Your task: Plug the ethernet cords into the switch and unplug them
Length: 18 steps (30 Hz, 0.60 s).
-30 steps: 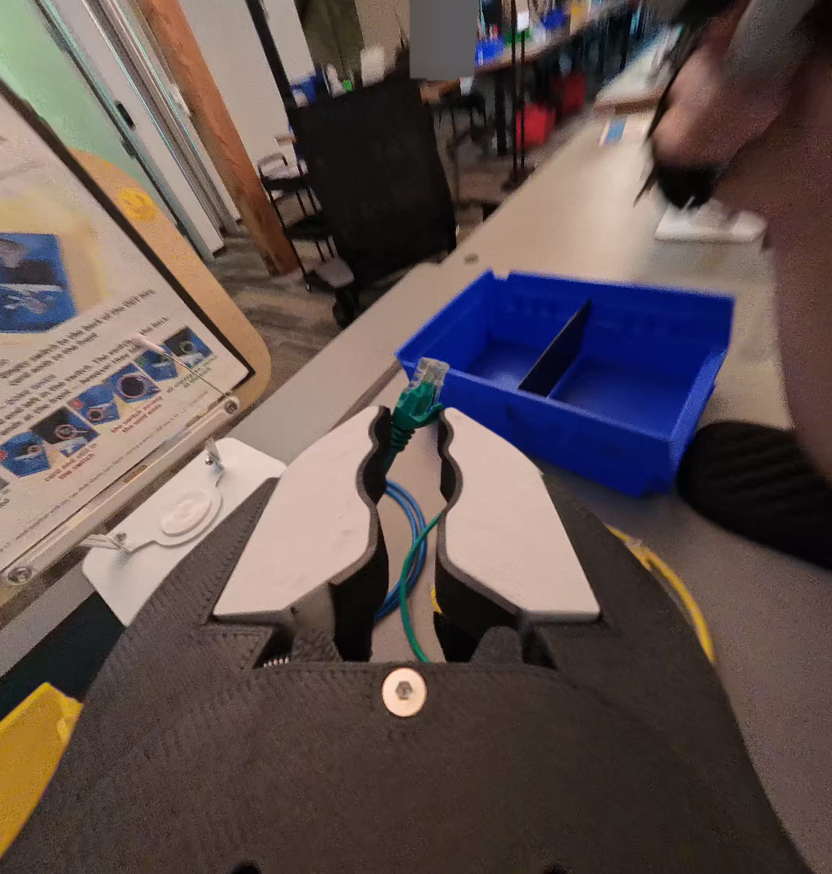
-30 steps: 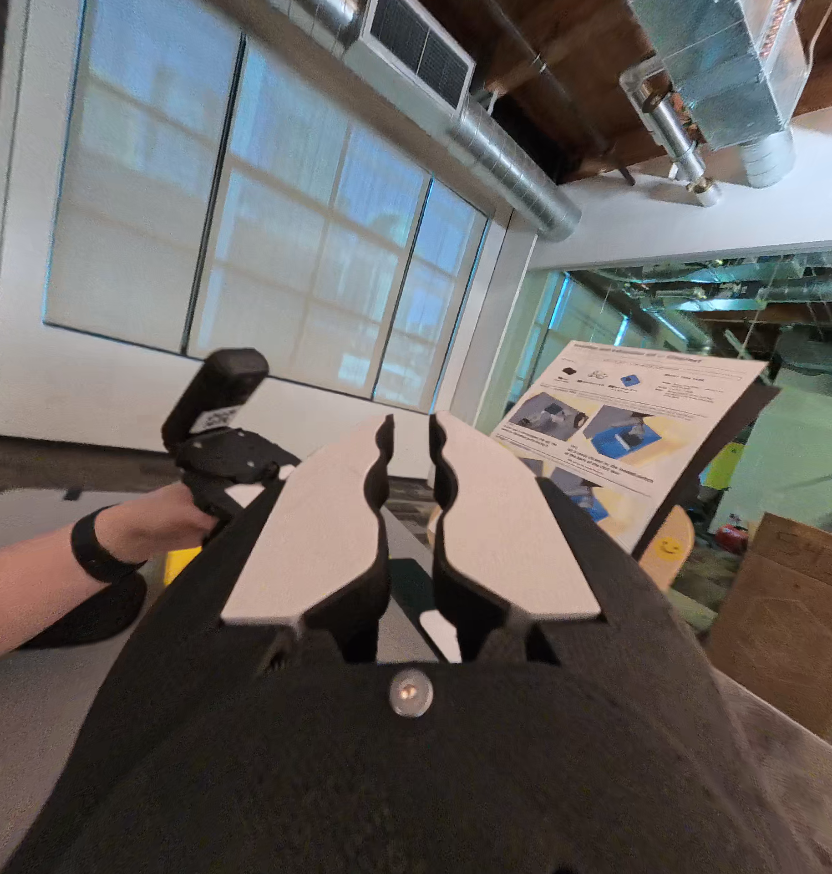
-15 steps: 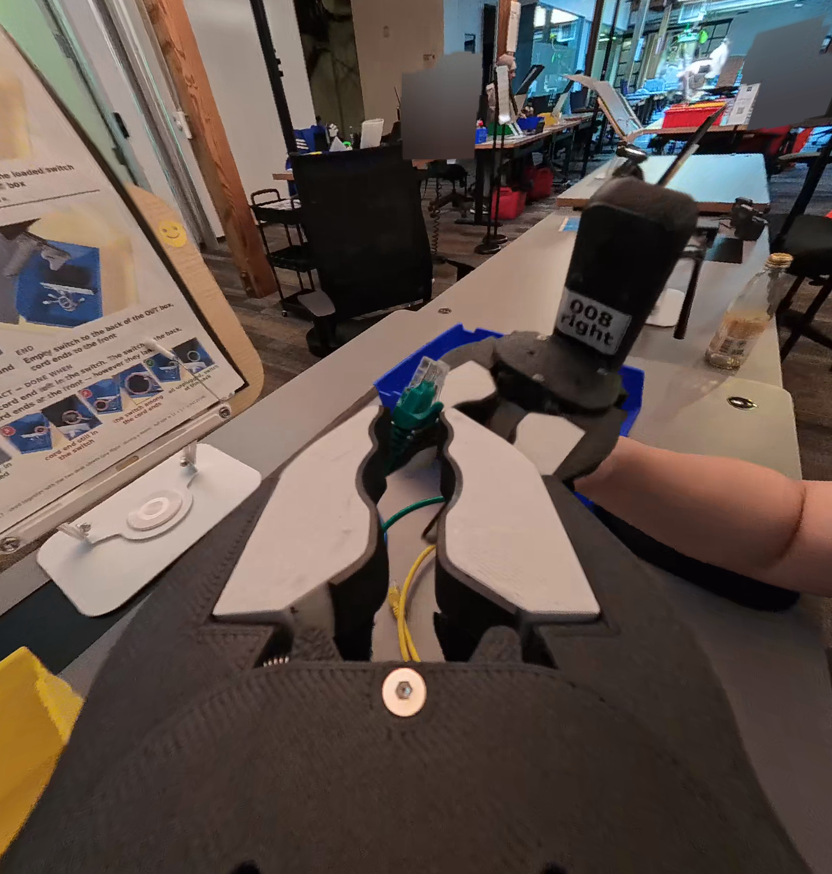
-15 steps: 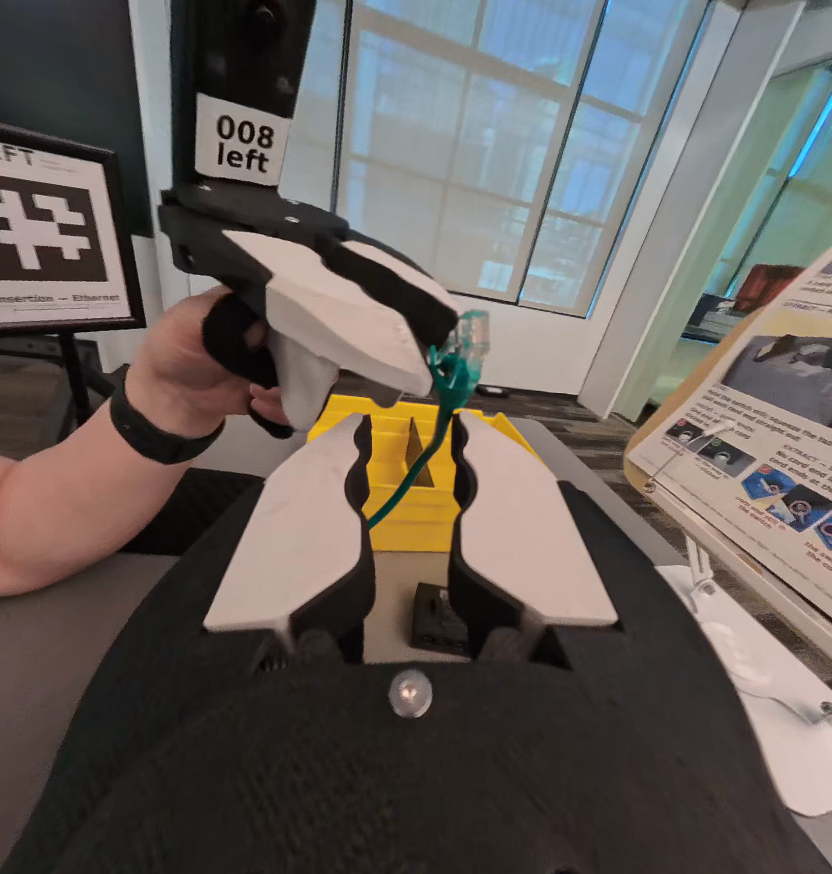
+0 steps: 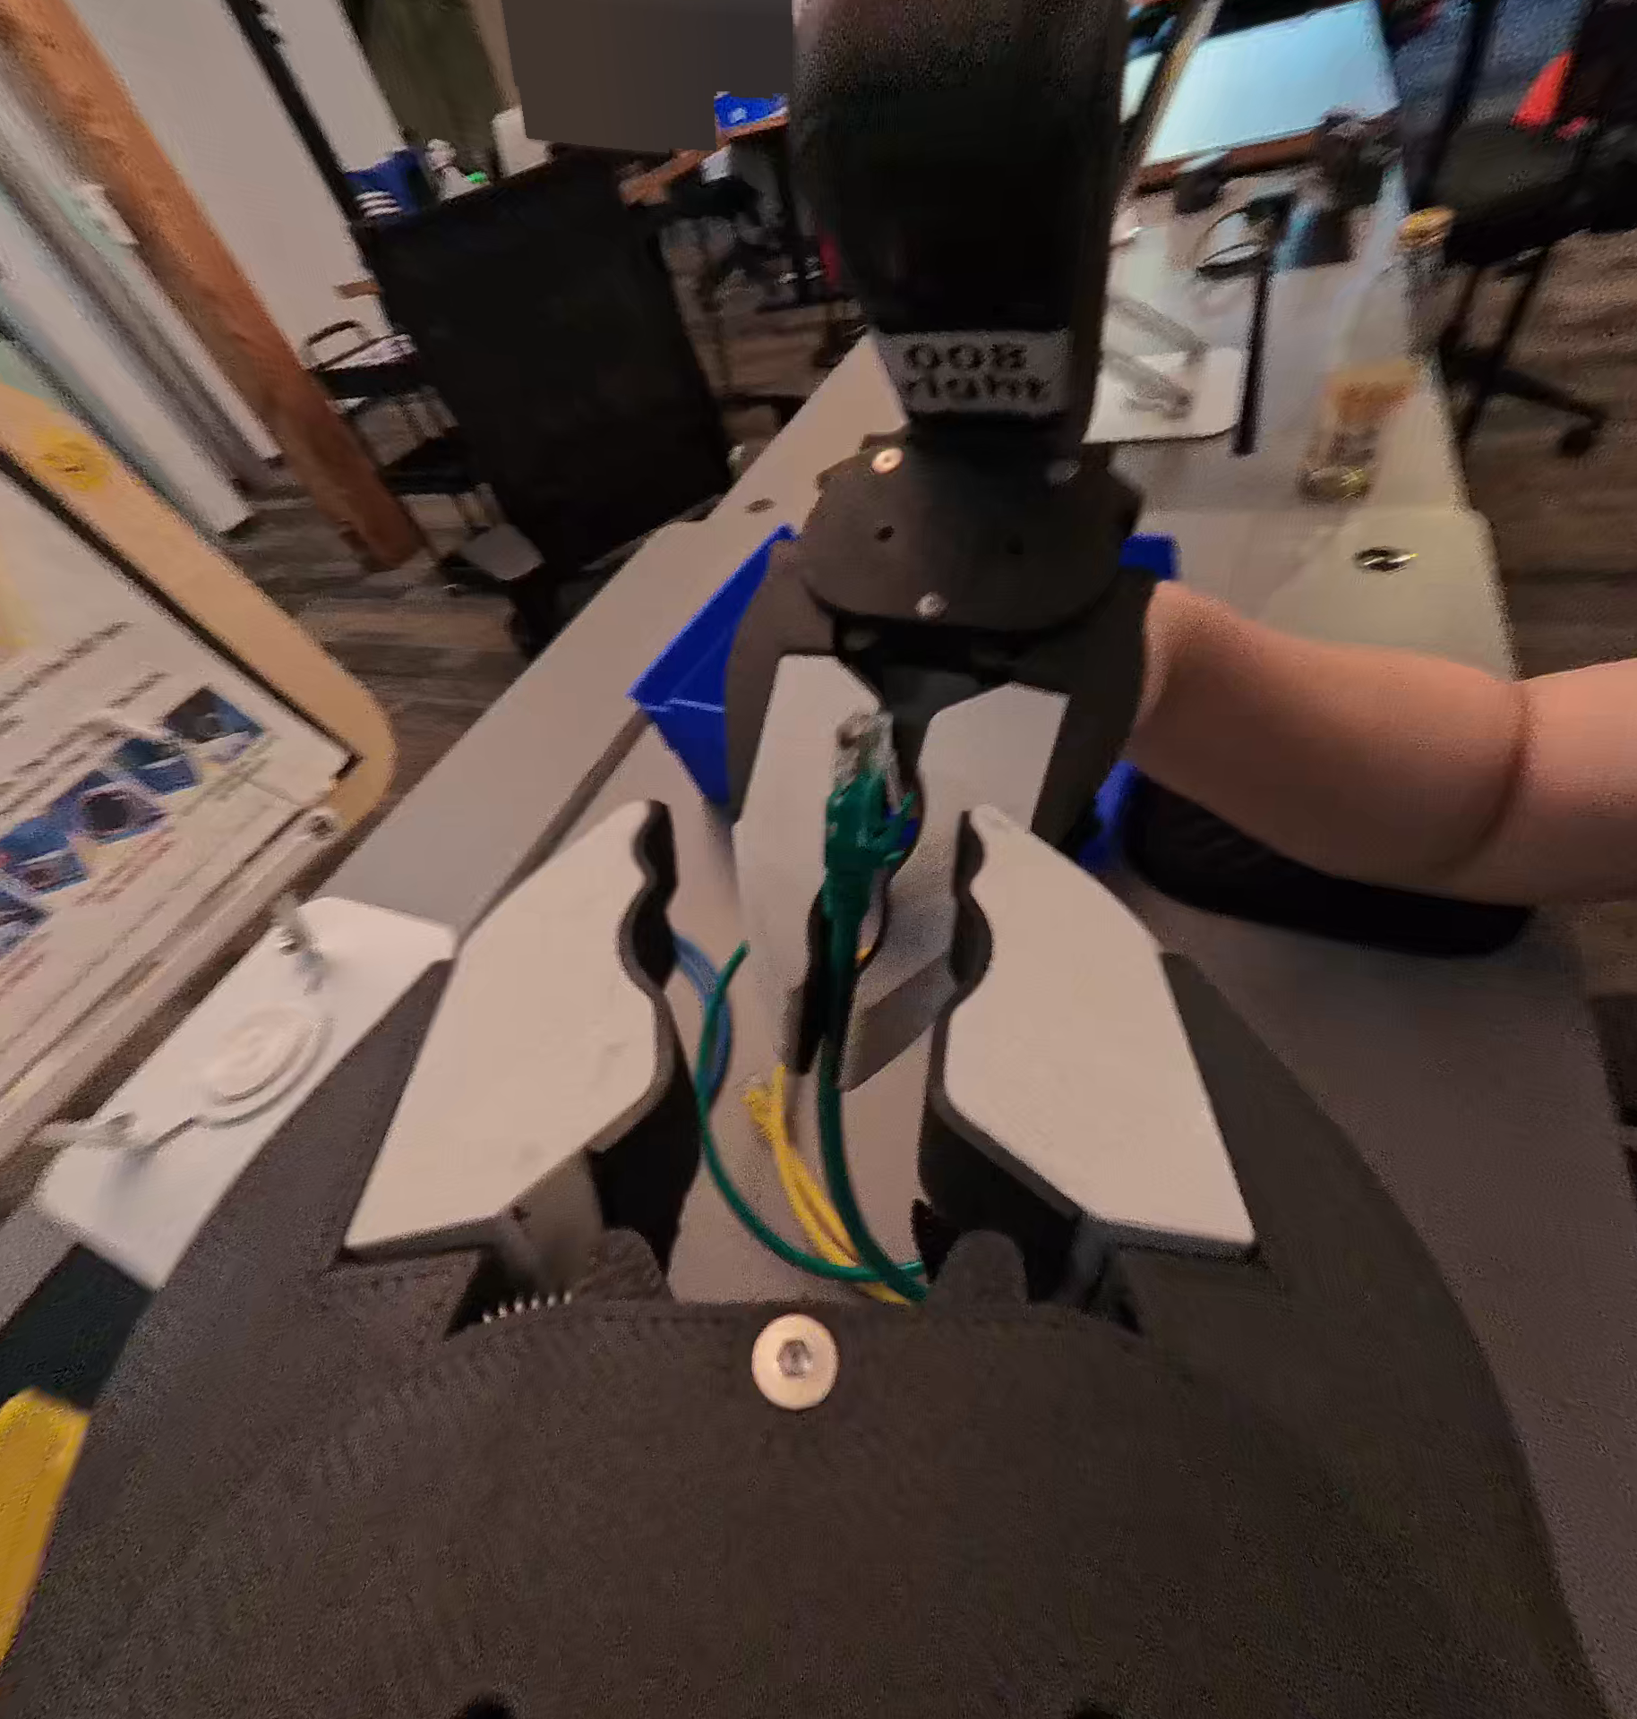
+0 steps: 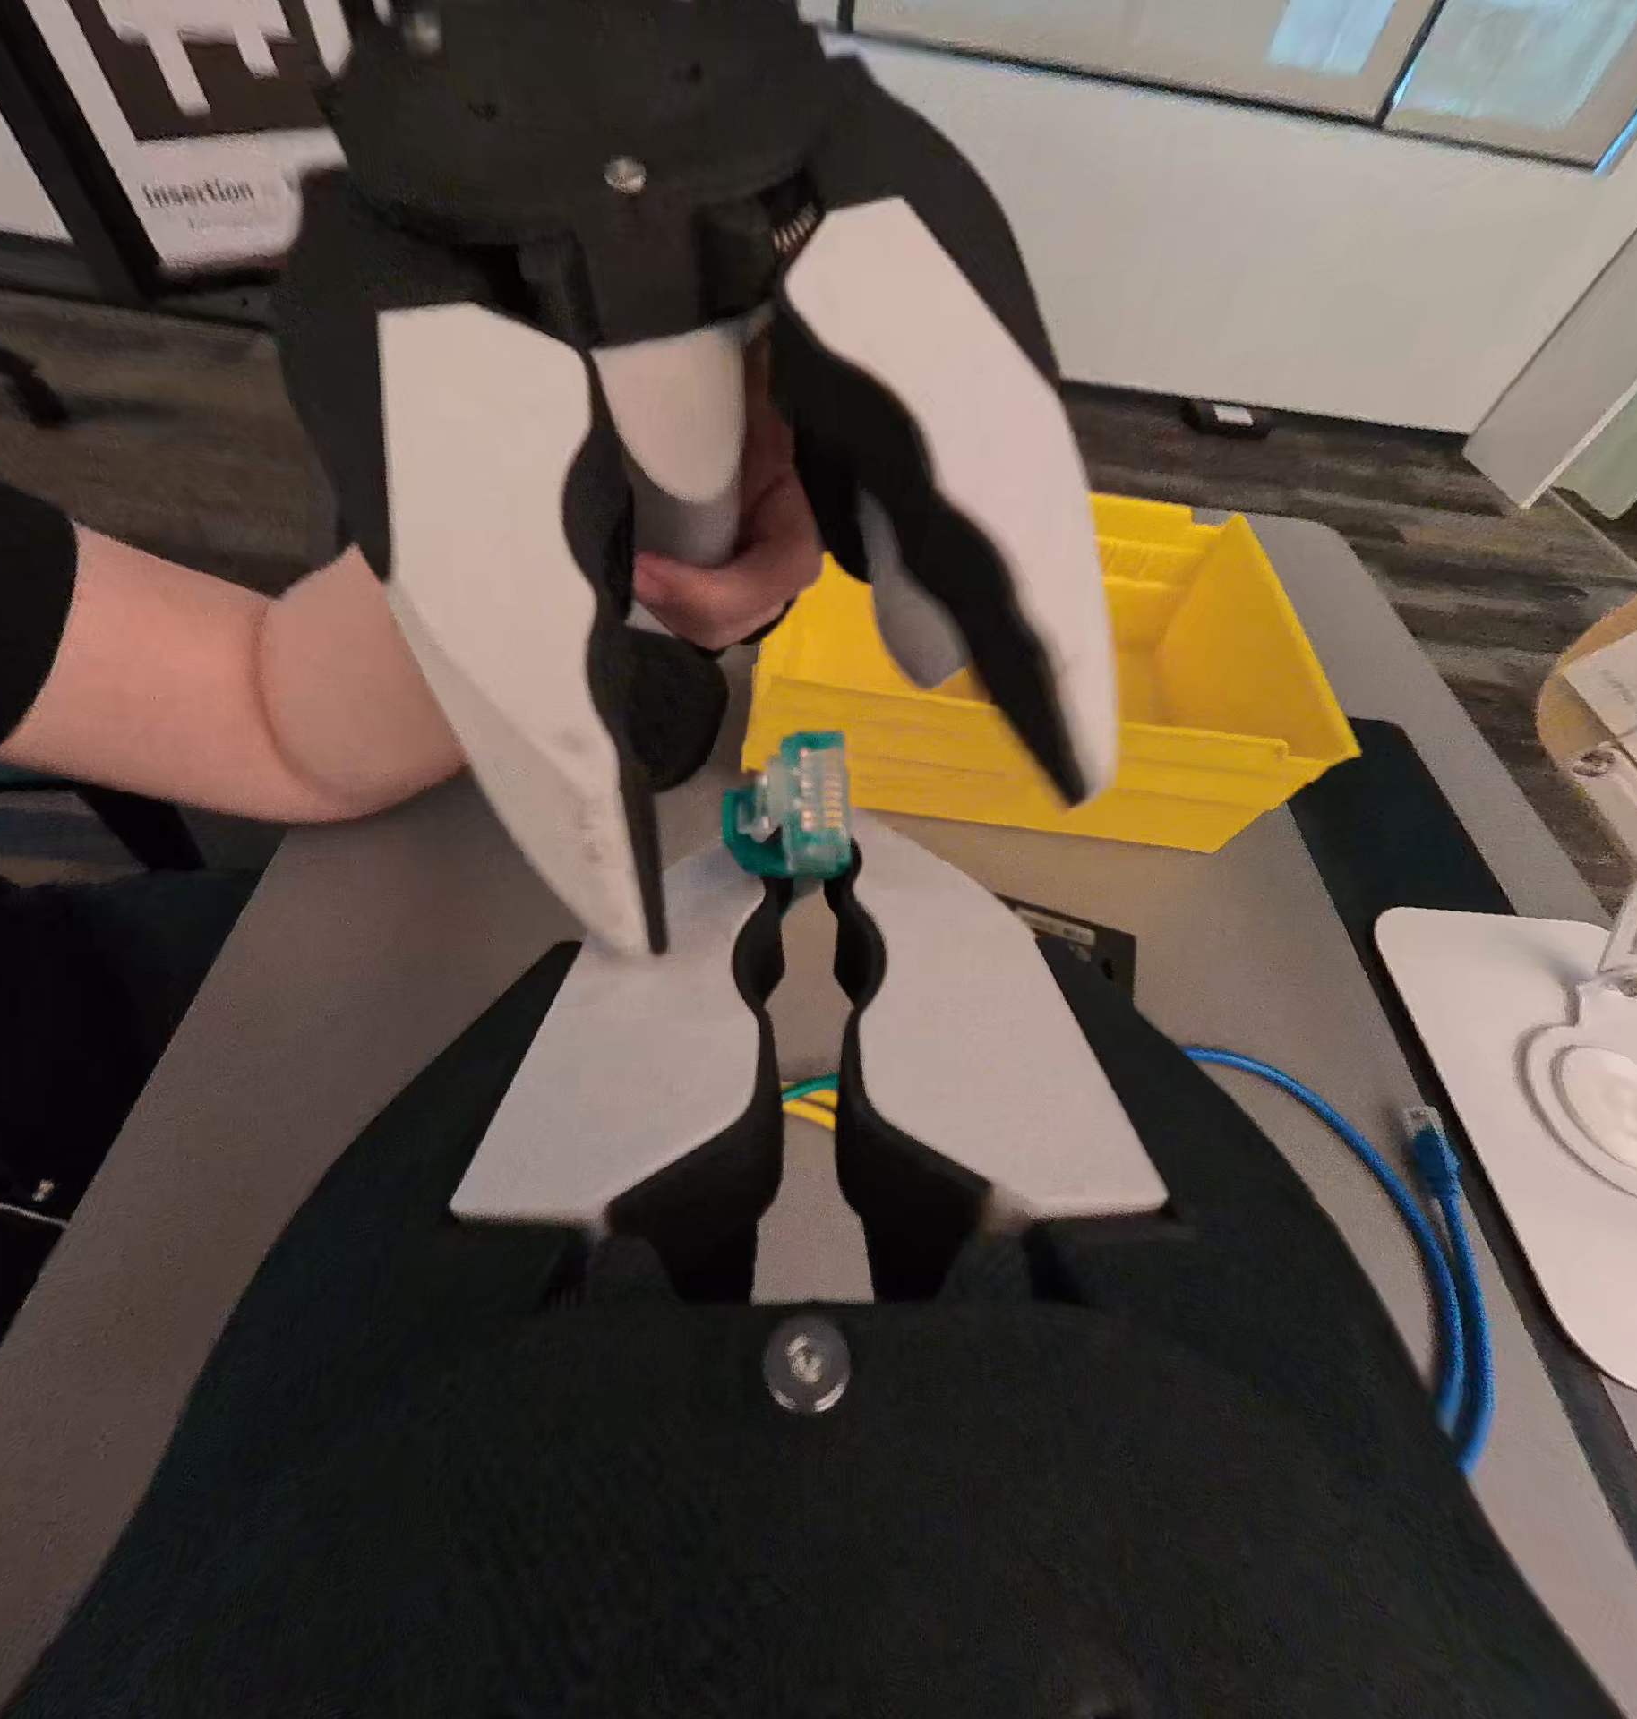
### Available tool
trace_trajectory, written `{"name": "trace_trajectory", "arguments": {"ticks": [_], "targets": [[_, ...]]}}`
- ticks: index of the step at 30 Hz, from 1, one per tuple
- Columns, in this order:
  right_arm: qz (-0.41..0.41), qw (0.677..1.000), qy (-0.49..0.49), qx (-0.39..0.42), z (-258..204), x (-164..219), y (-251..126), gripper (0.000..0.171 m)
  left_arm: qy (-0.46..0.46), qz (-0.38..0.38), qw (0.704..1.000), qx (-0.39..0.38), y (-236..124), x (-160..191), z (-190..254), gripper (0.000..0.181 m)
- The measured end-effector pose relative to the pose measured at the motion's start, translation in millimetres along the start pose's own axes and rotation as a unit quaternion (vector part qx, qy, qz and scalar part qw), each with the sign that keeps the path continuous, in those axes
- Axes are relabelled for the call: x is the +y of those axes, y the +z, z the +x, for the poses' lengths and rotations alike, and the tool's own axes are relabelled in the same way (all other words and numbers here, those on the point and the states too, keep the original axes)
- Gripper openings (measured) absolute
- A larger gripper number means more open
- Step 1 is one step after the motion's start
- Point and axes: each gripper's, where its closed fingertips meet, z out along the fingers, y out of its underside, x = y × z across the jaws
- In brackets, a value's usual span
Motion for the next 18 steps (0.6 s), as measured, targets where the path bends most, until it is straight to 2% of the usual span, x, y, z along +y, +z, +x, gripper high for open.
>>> {"name": "trace_trajectory", "arguments": {"ticks": [2,3,4,7,10,13,15,18], "targets": [[-0.023,1.0,-0.008,0.0,-1.8,6.3,2.7,0.007,-0.008,0.003,0.999,0.048,3.3,0.7,13.0,0.042],[-0.027,1.0,-0.013,-0.007,-4.4,7.8,4.0,0.007,-0.007,0.0,0.999,0.054,4.7,2.2,14.1,0.023],[-0.031,0.999,-0.02,-0.002,-3.5,9.4,5.0,0.007,-0.006,-0.003,0.999,0.052,5.7,3.6,13.0,0.016],[-0.009,0.998,-0.038,0.039,9.5,5.9,4.9,0.007,-0.01,-0.008,1.0,0.017,4.3,2.1,-0.1,0.016],[0.013,0.991,-0.032,0.131,37.3,-1.0,-4.8,0.025,-0.051,0.026,0.995,-0.076,-6.3,-8.4,-33.2,0.015],[0.009,0.976,-0.068,0.205,48.4,-8.0,-17.1,0.007,-0.105,0.056,0.985,-0.121,-21.8,-12.7,-55.2,0.015],[-0.022,0.985,-0.079,0.152,26.2,-4.6,-9.2,0.001,-0.131,0.06,0.981,-0.129,-29.4,-10.1,-63.0,0.015],[-0.012,0.998,-0.022,-0.049,-44.7,-10.5,19.8,0.001,-0.161,0.056,0.977,-0.124,-34.4,-4.1,-69.0,0.015]]}}
